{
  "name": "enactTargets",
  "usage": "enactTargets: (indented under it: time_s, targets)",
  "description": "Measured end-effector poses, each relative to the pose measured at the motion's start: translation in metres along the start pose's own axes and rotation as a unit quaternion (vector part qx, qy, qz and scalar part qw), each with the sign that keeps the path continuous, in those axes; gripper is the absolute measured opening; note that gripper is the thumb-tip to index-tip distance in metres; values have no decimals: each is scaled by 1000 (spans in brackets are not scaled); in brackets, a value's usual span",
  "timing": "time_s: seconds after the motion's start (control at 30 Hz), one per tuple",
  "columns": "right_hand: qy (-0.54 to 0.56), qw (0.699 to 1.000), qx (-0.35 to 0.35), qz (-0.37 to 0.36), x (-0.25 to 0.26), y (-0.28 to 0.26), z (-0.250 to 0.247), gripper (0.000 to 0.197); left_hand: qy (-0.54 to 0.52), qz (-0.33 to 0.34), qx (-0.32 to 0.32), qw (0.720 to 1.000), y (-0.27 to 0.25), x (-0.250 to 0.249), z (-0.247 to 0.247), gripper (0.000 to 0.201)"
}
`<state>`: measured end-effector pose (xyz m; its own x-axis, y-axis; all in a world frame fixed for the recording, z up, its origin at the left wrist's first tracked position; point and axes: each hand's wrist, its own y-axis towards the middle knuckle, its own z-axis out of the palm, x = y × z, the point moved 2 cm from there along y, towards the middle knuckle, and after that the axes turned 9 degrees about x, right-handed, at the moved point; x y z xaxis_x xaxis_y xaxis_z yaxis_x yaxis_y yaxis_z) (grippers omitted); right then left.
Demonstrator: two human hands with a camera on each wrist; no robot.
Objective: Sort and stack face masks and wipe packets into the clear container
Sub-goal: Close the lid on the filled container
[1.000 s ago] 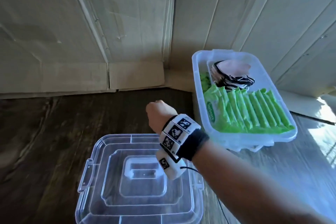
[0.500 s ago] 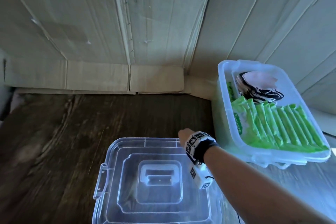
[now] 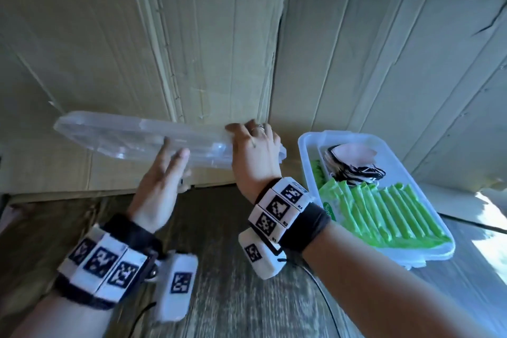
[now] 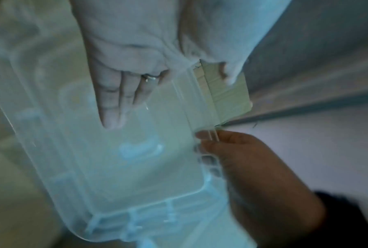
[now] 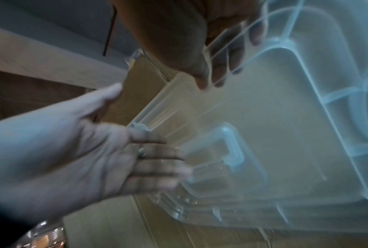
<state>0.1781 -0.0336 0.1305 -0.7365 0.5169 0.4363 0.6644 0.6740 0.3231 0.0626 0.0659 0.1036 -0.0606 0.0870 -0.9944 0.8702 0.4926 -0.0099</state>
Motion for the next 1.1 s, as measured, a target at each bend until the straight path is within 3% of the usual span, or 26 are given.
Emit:
enactTargets:
  time_s: [0.1, 0.17, 0.23, 0.33, 0.43, 0.57, 0.7, 0.83, 0.97, 1.1]
  targets:
    - [-18, 991, -125, -32, -7, -8, -26, 41, -160, 33, -4, 987, 30, -33, 41, 91]
    - [-56, 989, -136, -33, -20, -16, -39, 40, -200, 63, -42, 977, 39, -45, 68, 57]
    - [-57, 991, -108, -48, -35, -26, -50, 43, -226, 83, -75, 968, 45, -45, 89, 36]
    - [32, 999, -7, -32, -61, -47, -67, 48, -251, 96, -89, 959, 54, -45, 112, 41]
    - [55, 997, -19, 58, -105, -61, -82, 51, -269, 84, -59, 958, 60, -38, 130, 38]
    - [68, 968, 12, 241, -183, -76, -91, 56, -255, 70, -38, 964, 60, -21, 146, 50]
    - [149, 944, 5, 293, -229, -97, -96, 64, -211, 45, 50, 975, 63, 5, 168, 50]
    - [111, 933, -33, 342, -268, -123, -100, 49, -168, 5, 75, 983, 69, 21, 196, 29]
    - [66, 914, -26, 399, -294, -145, -97, 41, -60, -43, 68, 995, 84, 47, 218, 60]
    - [32, 890, -36, 453, -311, -156, -82, 39, -1, -64, 125, 990, 92, 60, 224, 62]
